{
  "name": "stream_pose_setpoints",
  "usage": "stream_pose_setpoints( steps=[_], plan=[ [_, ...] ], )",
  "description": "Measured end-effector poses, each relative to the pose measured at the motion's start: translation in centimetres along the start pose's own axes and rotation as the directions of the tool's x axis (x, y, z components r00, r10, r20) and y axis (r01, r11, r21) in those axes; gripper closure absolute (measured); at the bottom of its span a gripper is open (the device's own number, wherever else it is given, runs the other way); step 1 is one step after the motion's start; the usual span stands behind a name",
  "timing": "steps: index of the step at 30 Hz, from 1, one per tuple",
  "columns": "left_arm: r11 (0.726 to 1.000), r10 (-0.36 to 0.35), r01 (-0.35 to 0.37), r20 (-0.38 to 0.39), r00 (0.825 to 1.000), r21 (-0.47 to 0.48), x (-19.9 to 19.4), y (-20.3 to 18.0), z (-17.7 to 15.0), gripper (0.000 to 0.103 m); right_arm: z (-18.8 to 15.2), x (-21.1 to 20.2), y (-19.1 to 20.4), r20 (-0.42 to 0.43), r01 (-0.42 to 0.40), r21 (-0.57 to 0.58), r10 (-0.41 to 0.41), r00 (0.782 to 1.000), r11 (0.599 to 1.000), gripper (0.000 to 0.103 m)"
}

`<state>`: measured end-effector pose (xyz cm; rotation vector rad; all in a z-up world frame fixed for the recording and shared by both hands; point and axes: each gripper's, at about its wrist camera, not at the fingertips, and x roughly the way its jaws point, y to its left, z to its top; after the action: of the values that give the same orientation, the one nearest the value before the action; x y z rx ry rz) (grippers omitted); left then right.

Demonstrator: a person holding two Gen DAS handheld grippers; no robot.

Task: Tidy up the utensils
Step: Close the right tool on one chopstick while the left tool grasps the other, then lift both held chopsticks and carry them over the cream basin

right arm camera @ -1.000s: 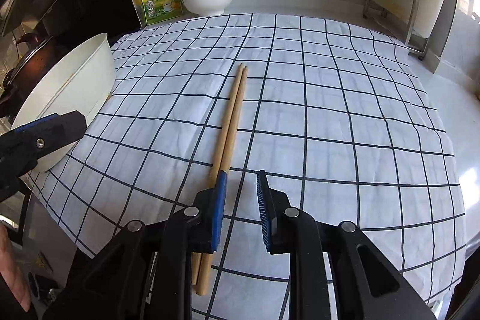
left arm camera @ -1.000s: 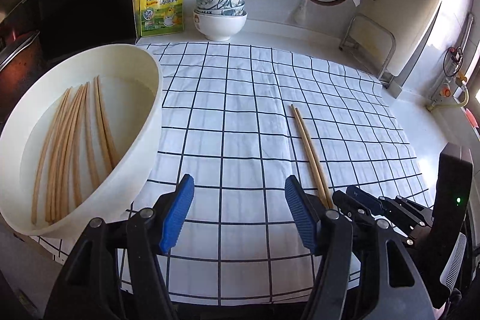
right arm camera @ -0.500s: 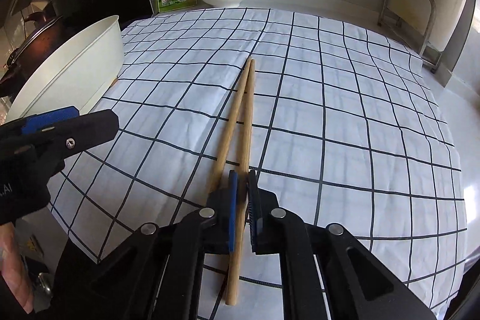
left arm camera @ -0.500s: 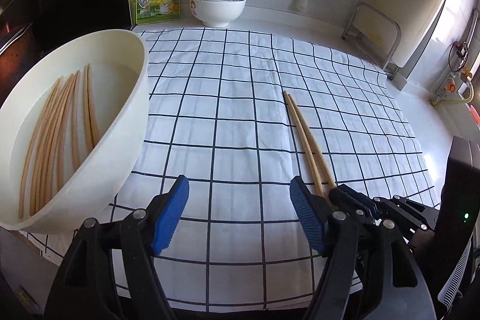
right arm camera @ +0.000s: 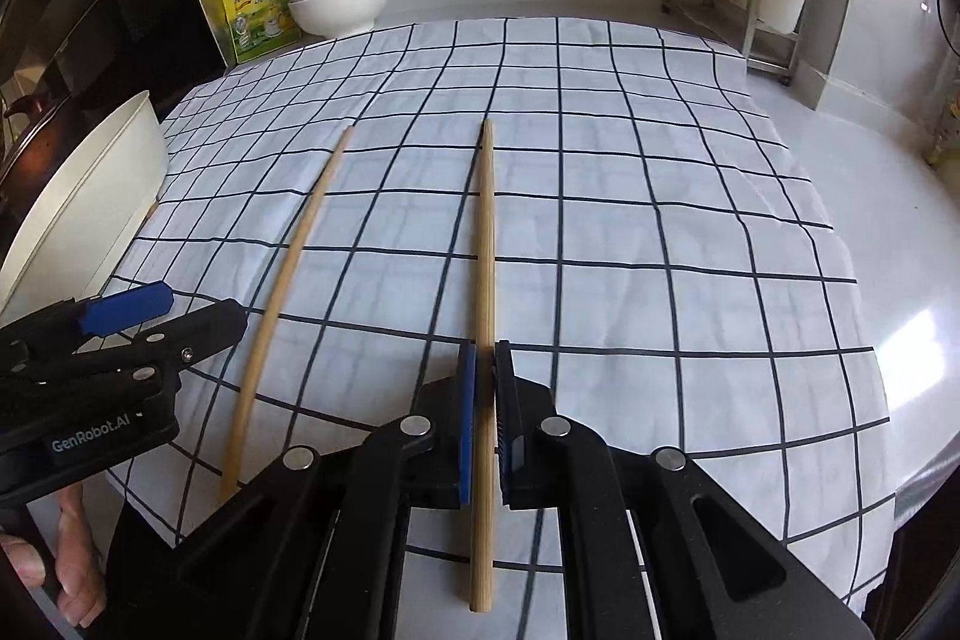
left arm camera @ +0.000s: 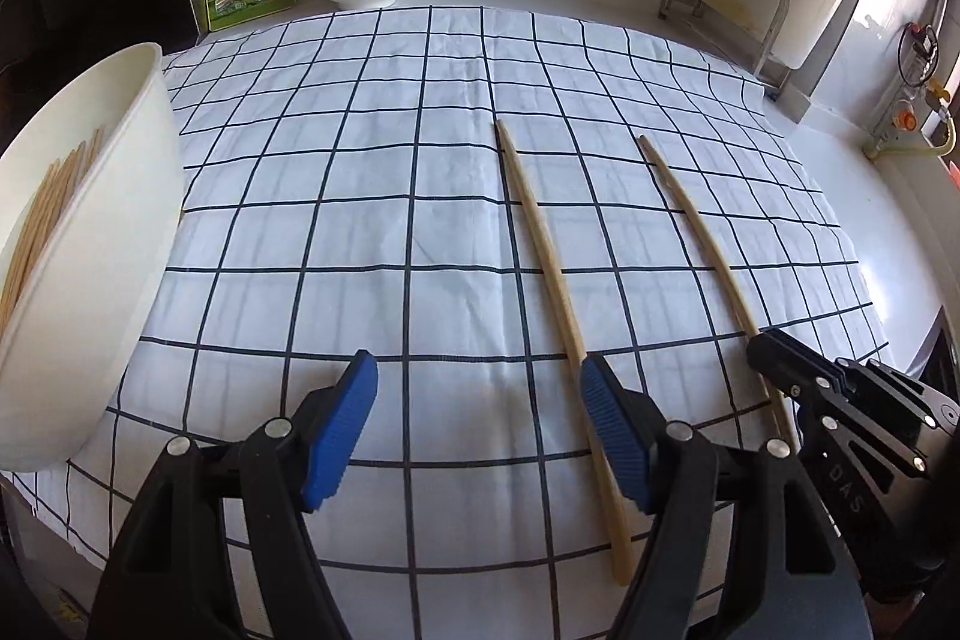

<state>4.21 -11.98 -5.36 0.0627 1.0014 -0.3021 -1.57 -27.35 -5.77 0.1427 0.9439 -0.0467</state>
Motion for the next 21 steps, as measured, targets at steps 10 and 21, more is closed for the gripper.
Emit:
stream_pose_setpoints(
  steps=[10,21],
  plan=[
    [0.997,0.067,-0.067,0.005,0.998,0.036,1.4,-1.6,0.5,0.034,0.4,0.5,0.0,0.021,0.027,-0.034,-0.026,0.999,0.999,0.090],
    [0.997,0.017,-0.018,0.012,1.000,0.070,1.0,-2.8,0.4,0.095,0.3,0.8,1.0,0.038,0.080,-0.080,-0.077,0.996,0.994,0.097]
  ],
)
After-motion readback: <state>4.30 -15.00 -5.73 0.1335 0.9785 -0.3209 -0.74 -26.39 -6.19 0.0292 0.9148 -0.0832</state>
